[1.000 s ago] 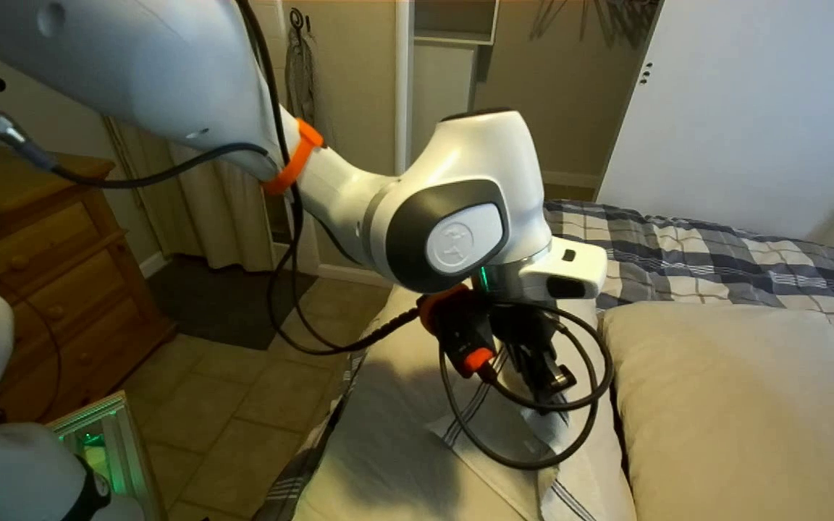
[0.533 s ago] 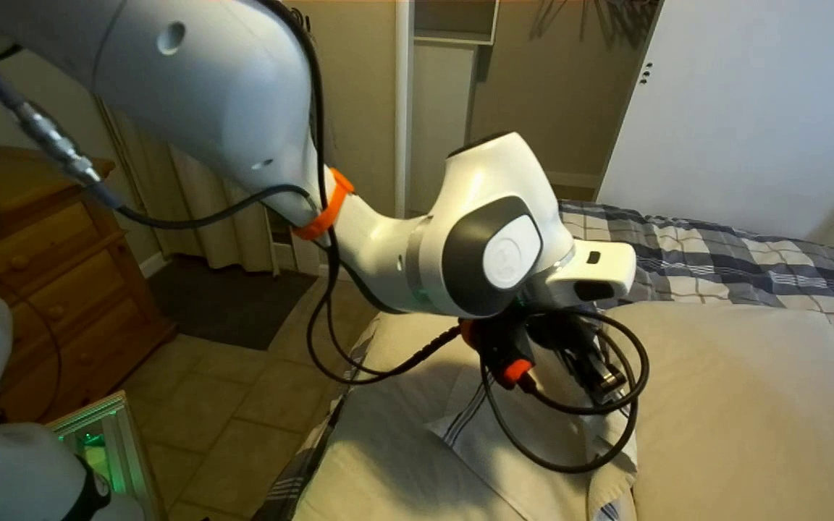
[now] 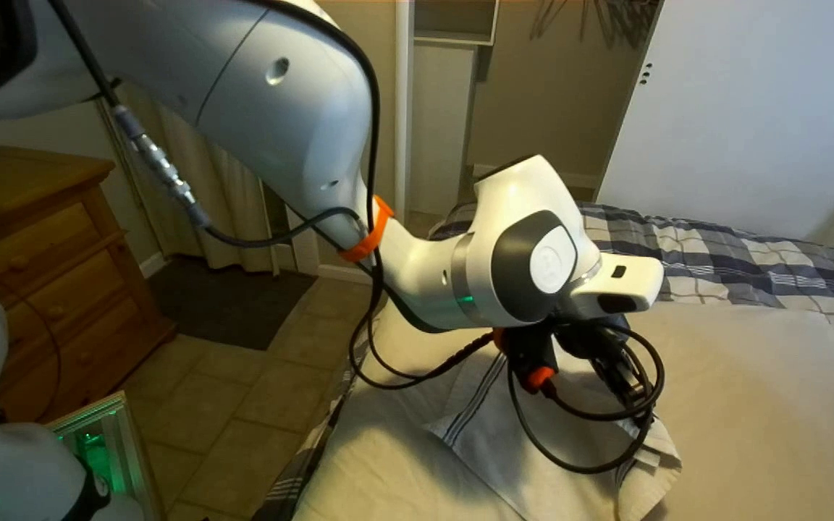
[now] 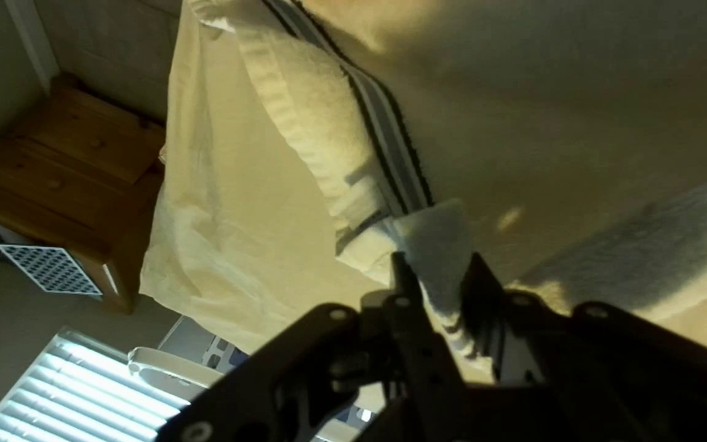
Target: Unfold the towel on the pillow
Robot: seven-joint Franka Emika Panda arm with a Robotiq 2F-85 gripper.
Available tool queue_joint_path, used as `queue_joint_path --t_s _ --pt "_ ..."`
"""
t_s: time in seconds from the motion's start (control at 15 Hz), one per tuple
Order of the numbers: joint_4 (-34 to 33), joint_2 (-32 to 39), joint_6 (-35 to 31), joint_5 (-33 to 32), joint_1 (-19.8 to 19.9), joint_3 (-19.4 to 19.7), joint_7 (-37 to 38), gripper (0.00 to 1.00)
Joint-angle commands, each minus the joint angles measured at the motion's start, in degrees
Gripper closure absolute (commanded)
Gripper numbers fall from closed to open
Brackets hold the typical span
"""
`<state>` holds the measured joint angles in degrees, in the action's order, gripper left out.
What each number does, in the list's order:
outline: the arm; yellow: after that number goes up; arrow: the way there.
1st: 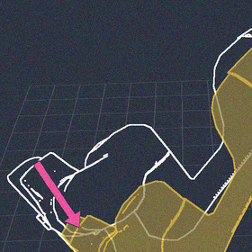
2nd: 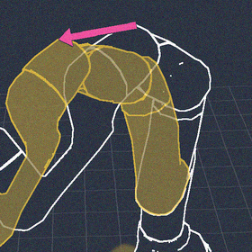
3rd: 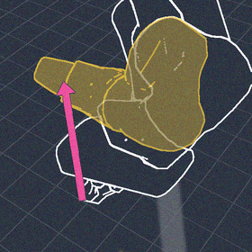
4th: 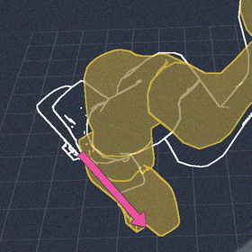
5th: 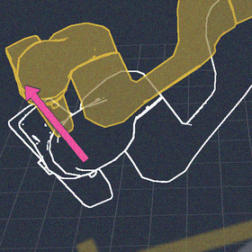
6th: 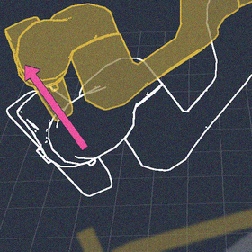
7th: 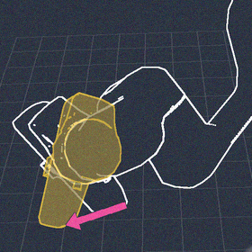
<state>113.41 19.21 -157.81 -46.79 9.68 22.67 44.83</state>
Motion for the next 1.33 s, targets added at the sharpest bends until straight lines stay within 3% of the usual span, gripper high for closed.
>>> queue_joint_path --t_s 0.0,0.4,0.67,1.0,1.27 --pt "-2.9 2.1 -1.1 -1.5 -1.6 1.9 4.5 0.44" --pt "-4.0 2.4 -1.3 -1.1 -2.4 2.1 6.5 0.02" --pt "0.1 -2.8 5.6 6.3 -1.0 -1.7 -1.4 0.00" --pt "3.7 -10.3 22.6 18.8 -0.7 -5.1 -18.3 0.00" --pt "5.5 -15.3 32.6 25.1 -0.1 -6.6 -28.1 0.00"
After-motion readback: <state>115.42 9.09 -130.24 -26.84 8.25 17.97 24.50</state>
